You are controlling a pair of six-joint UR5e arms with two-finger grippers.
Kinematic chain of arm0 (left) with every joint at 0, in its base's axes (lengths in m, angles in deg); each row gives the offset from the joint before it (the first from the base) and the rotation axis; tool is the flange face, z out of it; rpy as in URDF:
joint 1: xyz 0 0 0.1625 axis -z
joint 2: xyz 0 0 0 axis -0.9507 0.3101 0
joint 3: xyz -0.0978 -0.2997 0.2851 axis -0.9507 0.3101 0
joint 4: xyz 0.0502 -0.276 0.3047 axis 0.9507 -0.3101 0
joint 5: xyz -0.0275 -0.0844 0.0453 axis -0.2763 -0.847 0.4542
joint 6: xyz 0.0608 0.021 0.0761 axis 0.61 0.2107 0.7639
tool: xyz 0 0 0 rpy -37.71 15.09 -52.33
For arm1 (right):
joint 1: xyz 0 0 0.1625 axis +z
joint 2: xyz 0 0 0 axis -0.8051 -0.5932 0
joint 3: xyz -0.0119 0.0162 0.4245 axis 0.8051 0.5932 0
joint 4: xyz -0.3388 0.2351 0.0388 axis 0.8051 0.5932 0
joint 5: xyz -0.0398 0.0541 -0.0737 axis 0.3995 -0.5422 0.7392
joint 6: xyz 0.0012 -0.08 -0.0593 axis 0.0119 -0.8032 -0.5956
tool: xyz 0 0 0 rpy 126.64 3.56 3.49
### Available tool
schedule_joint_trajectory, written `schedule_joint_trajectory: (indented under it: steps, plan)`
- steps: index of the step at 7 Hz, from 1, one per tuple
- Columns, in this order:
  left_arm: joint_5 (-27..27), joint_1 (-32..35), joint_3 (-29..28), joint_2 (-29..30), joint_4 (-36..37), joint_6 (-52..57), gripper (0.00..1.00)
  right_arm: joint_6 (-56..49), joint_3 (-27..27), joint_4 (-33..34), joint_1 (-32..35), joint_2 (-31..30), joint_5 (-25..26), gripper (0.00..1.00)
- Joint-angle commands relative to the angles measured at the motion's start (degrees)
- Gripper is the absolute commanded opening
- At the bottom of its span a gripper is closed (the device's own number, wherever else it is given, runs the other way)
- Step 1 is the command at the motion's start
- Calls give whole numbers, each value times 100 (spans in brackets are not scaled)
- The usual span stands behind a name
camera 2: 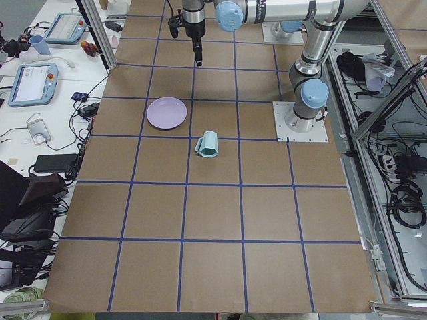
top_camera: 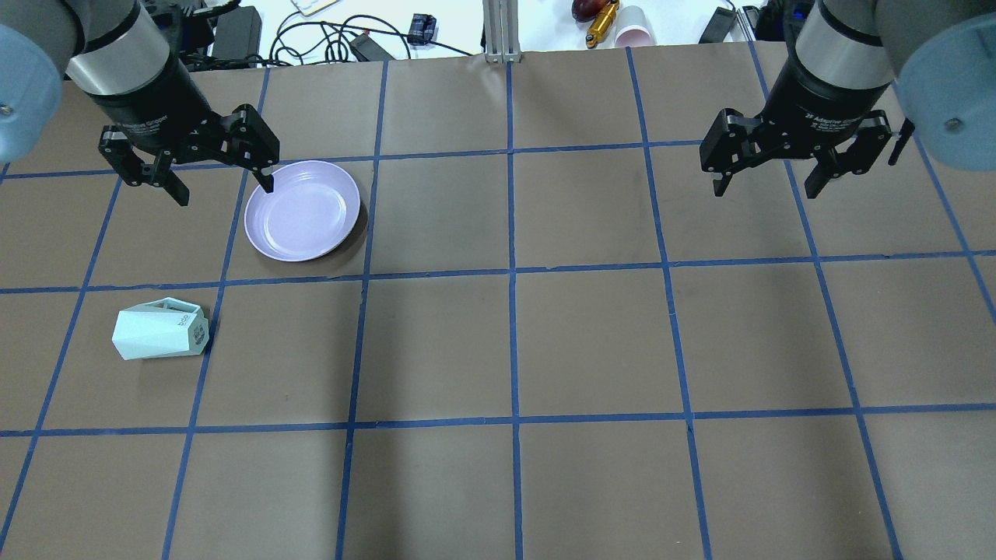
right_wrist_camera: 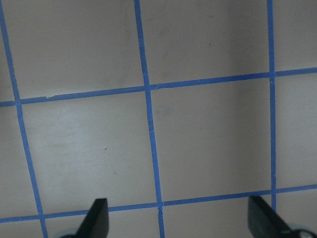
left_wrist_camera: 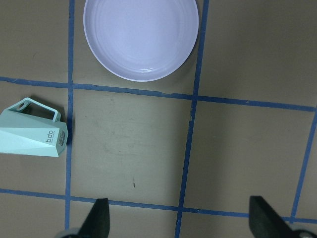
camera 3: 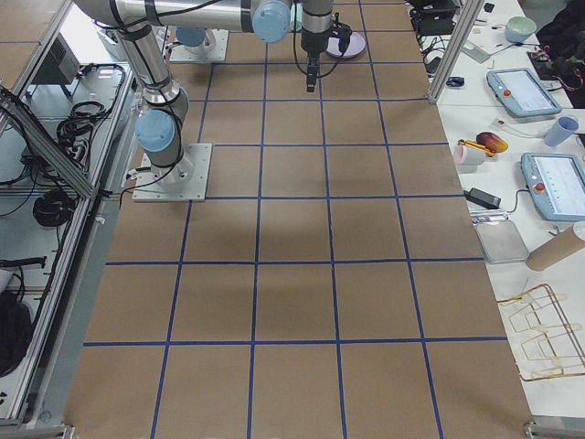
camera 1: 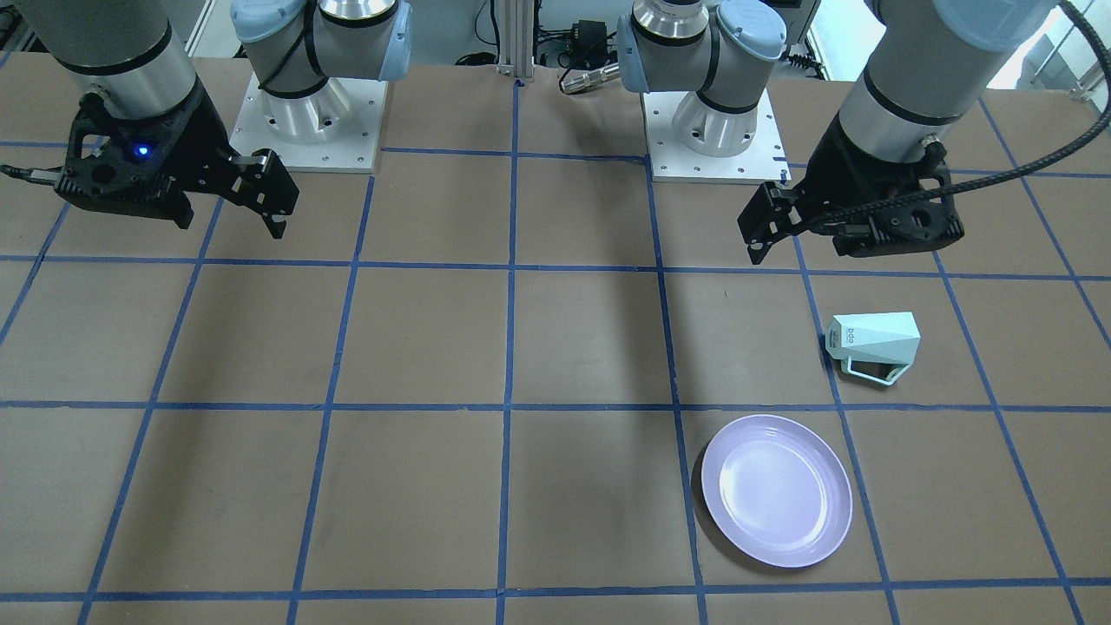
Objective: Flip cup and place on plate
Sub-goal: 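Move the left gripper away from the plate toward the table edge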
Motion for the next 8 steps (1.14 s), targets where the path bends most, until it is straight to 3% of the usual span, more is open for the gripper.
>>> schedule_joint_trajectory:
  steps: [1,3,7,8]
  plan:
    - [22,-247,37,6,12,217,100,0,0,0,0,0,3,100]
    - [-56,-677,142,50,56,315,100,0,0,0,0,0,3,100]
    - [-100,-1828,231,173,118,2025,100,0,0,0,0,0,3,100]
    - [-353,-2135,239,251,109,2316,100,0,0,0,0,0,3,100]
